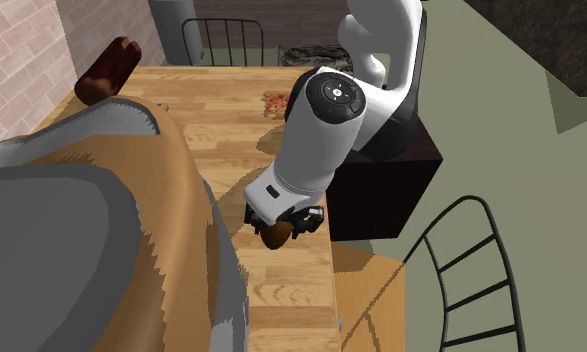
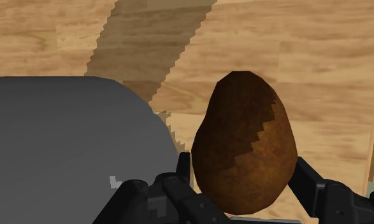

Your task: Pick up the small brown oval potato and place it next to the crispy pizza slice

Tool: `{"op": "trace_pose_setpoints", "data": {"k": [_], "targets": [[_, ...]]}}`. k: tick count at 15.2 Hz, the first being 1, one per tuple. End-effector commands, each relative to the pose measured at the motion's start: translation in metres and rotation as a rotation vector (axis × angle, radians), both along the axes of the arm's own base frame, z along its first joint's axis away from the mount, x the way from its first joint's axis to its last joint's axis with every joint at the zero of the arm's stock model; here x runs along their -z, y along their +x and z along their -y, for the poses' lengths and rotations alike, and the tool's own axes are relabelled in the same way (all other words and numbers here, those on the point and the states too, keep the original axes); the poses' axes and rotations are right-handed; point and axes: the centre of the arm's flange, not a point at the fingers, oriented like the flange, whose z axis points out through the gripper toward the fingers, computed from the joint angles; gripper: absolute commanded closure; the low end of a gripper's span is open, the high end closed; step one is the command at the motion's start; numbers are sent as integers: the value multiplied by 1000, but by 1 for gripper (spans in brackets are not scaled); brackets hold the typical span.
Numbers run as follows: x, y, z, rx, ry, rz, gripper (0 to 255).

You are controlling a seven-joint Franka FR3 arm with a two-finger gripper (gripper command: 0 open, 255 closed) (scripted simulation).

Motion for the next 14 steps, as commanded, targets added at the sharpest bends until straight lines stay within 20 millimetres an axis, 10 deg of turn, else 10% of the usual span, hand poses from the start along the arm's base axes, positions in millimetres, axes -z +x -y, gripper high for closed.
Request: {"op": "trace_pose_setpoints", "data": {"k": [1, 12, 14], "targets": [[-11, 0, 0, 0, 0, 0, 255], [-66, 0, 0, 0, 0, 0, 255], [-66, -25, 9, 0, 0, 0, 255]]}}
